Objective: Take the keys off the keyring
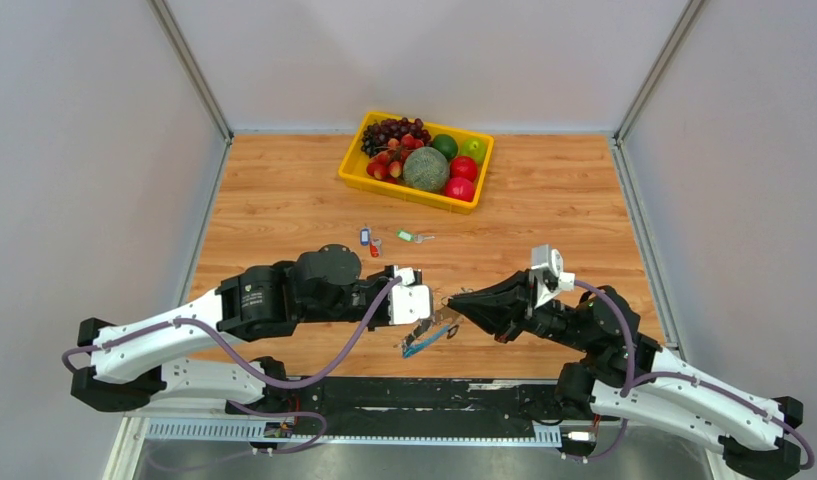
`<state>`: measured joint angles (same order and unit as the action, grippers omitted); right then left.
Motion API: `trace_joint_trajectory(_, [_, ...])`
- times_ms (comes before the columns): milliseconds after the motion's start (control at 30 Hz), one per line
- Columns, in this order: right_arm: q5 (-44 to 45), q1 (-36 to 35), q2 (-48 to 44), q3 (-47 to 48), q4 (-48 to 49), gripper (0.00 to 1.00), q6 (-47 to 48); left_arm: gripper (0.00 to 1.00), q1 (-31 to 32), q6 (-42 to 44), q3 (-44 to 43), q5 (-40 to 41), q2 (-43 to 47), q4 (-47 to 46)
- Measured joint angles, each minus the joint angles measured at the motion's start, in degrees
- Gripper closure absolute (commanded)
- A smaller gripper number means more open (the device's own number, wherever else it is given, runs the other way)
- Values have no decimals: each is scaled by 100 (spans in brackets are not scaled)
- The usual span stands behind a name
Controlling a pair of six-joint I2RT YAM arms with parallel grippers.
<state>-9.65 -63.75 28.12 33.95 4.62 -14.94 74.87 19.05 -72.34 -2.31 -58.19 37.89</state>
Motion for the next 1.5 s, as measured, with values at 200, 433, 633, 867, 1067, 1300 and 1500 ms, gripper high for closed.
trace_joint_trajectory(200, [17,-15,-232,-199,264,100,-114,100,15,-50,44,-157,0,-133])
trace_joint_trajectory(433, [9,-15,-61,-225,424,100,-129,100,11,-109,87,-315,-20,-225])
trace_joint_trajectory(633, [-94,-15,42,-229,597,100,-101,100,4,-151,173,-387,-103,-376])
trace_joint_trajectory(867, [-203,-13,-131,-374,920,100,17,100,4,-210,181,-442,-109,-479])
trace_joint_trajectory(1067, [-151,-15,-448,-479,1108,100,33,100,4,-212,232,-485,-111,-525])
trace_joint_trajectory(1300, [-79,-15,-638,-603,1231,100,33,100,4,-212,238,-566,-129,-671])
trace_joint_trajectory(1500, [-72,-15,-636,-627,1322,100,33,100,4,-212,238,-623,-157,-717])
